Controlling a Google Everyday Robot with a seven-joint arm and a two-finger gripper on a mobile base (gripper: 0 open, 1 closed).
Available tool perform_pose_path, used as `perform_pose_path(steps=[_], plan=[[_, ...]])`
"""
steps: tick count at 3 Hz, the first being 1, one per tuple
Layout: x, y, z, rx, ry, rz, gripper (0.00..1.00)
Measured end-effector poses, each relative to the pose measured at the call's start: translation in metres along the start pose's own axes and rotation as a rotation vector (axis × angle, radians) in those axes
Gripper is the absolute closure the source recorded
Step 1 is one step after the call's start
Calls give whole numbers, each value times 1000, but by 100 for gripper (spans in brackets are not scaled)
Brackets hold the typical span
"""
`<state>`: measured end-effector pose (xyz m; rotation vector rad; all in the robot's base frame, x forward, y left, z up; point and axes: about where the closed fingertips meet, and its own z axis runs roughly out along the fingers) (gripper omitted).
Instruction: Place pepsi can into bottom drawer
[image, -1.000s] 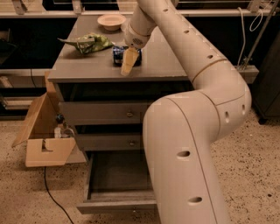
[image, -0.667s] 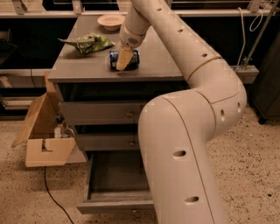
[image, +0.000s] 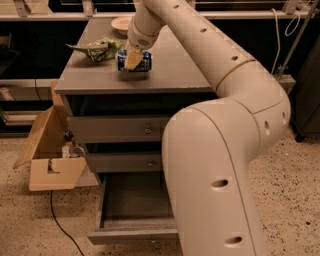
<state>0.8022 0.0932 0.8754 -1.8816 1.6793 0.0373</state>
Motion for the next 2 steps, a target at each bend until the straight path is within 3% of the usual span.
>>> perform_pose_path(steps=[1, 2], plan=[[8, 22, -49, 14, -116, 26, 100], [30, 53, -78, -12, -173, 56, 100]])
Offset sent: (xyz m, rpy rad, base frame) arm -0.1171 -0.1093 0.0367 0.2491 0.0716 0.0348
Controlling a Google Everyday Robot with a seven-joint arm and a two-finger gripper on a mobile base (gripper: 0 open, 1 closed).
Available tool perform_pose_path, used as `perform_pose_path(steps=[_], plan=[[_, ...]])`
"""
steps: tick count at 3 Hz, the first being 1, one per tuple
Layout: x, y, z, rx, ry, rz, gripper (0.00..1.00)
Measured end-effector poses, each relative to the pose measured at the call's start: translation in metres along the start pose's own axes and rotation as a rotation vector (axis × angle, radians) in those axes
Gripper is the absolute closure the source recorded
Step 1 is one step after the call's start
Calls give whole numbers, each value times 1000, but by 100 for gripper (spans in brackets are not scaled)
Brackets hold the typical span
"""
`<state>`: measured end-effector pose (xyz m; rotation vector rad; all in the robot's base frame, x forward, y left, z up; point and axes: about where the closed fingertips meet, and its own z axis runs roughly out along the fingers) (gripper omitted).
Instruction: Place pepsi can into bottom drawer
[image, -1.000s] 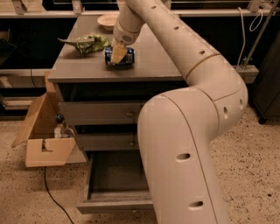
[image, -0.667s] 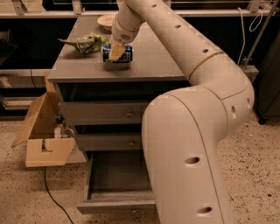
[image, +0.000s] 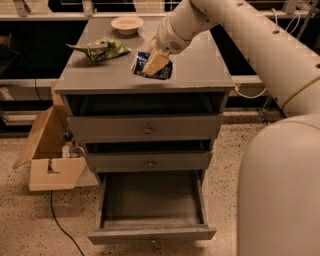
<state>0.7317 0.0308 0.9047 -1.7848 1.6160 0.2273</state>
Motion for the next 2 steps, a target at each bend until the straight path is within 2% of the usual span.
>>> perform_pose_path(steps=[1, 2], plan=[[20, 34, -22, -26, -32, 53, 100], [56, 81, -28, -59, 11, 169, 100]])
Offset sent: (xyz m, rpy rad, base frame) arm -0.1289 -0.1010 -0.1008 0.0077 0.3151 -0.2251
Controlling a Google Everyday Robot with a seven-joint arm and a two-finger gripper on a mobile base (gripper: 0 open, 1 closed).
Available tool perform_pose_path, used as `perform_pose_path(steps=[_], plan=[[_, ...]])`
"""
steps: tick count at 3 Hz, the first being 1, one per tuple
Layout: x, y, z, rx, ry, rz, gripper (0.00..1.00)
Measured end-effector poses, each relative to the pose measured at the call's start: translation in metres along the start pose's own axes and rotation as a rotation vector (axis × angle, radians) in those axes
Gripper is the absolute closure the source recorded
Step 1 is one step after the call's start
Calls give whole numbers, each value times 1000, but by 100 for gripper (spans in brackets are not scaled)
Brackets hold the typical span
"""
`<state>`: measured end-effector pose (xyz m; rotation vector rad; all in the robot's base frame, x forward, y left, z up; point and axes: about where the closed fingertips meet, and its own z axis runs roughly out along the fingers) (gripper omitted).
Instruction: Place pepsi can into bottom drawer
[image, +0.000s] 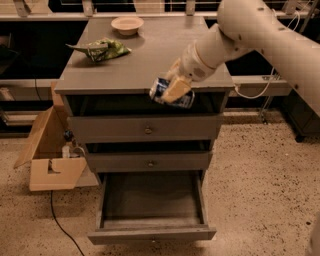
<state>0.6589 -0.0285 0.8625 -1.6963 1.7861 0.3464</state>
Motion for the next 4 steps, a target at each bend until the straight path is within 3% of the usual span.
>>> perform_pose_path(steps=[1, 3, 4], plan=[[15, 17, 16, -45, 25, 20, 100], [27, 30, 36, -67, 42, 47, 100], [58, 77, 84, -93, 11, 187, 100]])
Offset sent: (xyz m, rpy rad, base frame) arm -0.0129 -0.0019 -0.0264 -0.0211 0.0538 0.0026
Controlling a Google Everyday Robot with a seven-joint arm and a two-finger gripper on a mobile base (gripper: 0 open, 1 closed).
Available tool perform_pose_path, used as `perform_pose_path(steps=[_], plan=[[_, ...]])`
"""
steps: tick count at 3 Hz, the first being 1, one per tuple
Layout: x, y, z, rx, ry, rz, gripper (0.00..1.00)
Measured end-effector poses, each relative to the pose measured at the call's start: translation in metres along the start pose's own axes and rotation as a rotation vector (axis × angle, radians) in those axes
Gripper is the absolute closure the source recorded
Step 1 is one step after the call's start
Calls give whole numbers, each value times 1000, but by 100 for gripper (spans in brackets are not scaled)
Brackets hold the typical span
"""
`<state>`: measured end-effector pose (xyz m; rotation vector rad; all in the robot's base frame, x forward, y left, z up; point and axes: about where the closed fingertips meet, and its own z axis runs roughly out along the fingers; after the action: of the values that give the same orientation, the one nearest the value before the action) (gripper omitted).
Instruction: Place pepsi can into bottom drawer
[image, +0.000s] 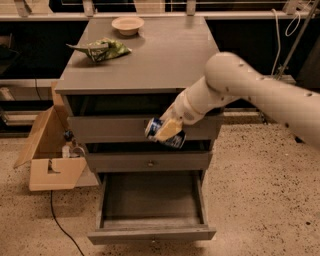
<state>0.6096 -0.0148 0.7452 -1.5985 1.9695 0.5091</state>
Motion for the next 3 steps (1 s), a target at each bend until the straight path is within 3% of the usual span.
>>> perform_pose_path(steps=[2, 3], plan=[[61, 44, 85, -49, -43, 196, 100], [98, 63, 149, -103, -73, 302, 100]])
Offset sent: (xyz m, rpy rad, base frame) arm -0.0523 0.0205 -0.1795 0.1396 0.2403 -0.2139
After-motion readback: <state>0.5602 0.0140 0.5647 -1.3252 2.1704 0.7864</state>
